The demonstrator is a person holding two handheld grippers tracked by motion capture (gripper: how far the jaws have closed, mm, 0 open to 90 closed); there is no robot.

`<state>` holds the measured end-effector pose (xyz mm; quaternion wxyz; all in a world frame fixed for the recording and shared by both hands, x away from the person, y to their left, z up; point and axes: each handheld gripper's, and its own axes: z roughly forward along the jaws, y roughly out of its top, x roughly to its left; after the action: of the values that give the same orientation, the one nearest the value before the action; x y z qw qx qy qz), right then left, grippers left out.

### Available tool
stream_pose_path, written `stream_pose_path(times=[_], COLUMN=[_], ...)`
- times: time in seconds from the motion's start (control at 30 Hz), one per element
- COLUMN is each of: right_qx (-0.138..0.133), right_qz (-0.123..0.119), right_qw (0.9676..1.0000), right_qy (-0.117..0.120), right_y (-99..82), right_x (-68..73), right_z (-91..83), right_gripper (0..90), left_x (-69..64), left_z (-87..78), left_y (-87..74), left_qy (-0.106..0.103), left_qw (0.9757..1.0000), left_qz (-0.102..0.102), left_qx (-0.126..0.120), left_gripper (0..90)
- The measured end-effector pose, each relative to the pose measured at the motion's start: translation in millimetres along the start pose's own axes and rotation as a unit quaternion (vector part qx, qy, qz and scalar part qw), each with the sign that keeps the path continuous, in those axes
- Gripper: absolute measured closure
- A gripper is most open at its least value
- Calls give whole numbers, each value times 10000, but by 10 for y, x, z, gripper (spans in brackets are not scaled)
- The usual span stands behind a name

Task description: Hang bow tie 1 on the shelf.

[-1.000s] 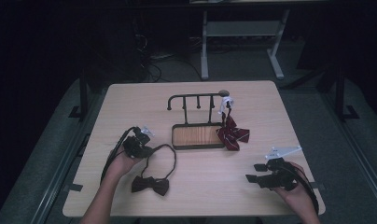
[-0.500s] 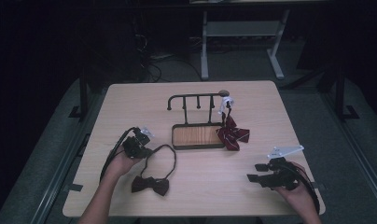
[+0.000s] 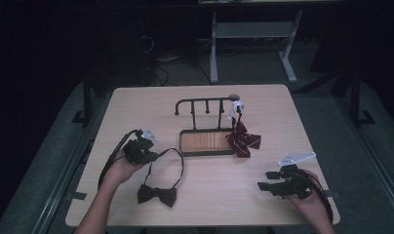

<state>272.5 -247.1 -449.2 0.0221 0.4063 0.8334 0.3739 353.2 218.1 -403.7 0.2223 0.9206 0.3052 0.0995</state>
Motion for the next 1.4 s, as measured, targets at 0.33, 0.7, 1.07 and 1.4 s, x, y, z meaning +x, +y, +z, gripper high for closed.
stream_pose_path(times=[0.33,0.7,1.07,1.4], right_qx=[8,4,16,26], right_qz=[-5,-3,-28,-11], right_qw=[10000,10000,10000,10000], right_qy=[-11,-16,-36,-48], right_y=[-5,-8,-8,-8], right_x=[-2,-10,-4,-2], right_z=[3,0,9,14], right_gripper=[404,404,404,404], left_x=[-63,-115,-173,-236], left_z=[-170,-360,-525,-663], left_y=[-19,-8,62,141], left_qy=[28,125,105,44], left_qw=[9999,9993,9985,9976], left_qz=[91,270,421,572], left_qx=[-138,-233,-330,-384], left_gripper=[897,897,897,897])
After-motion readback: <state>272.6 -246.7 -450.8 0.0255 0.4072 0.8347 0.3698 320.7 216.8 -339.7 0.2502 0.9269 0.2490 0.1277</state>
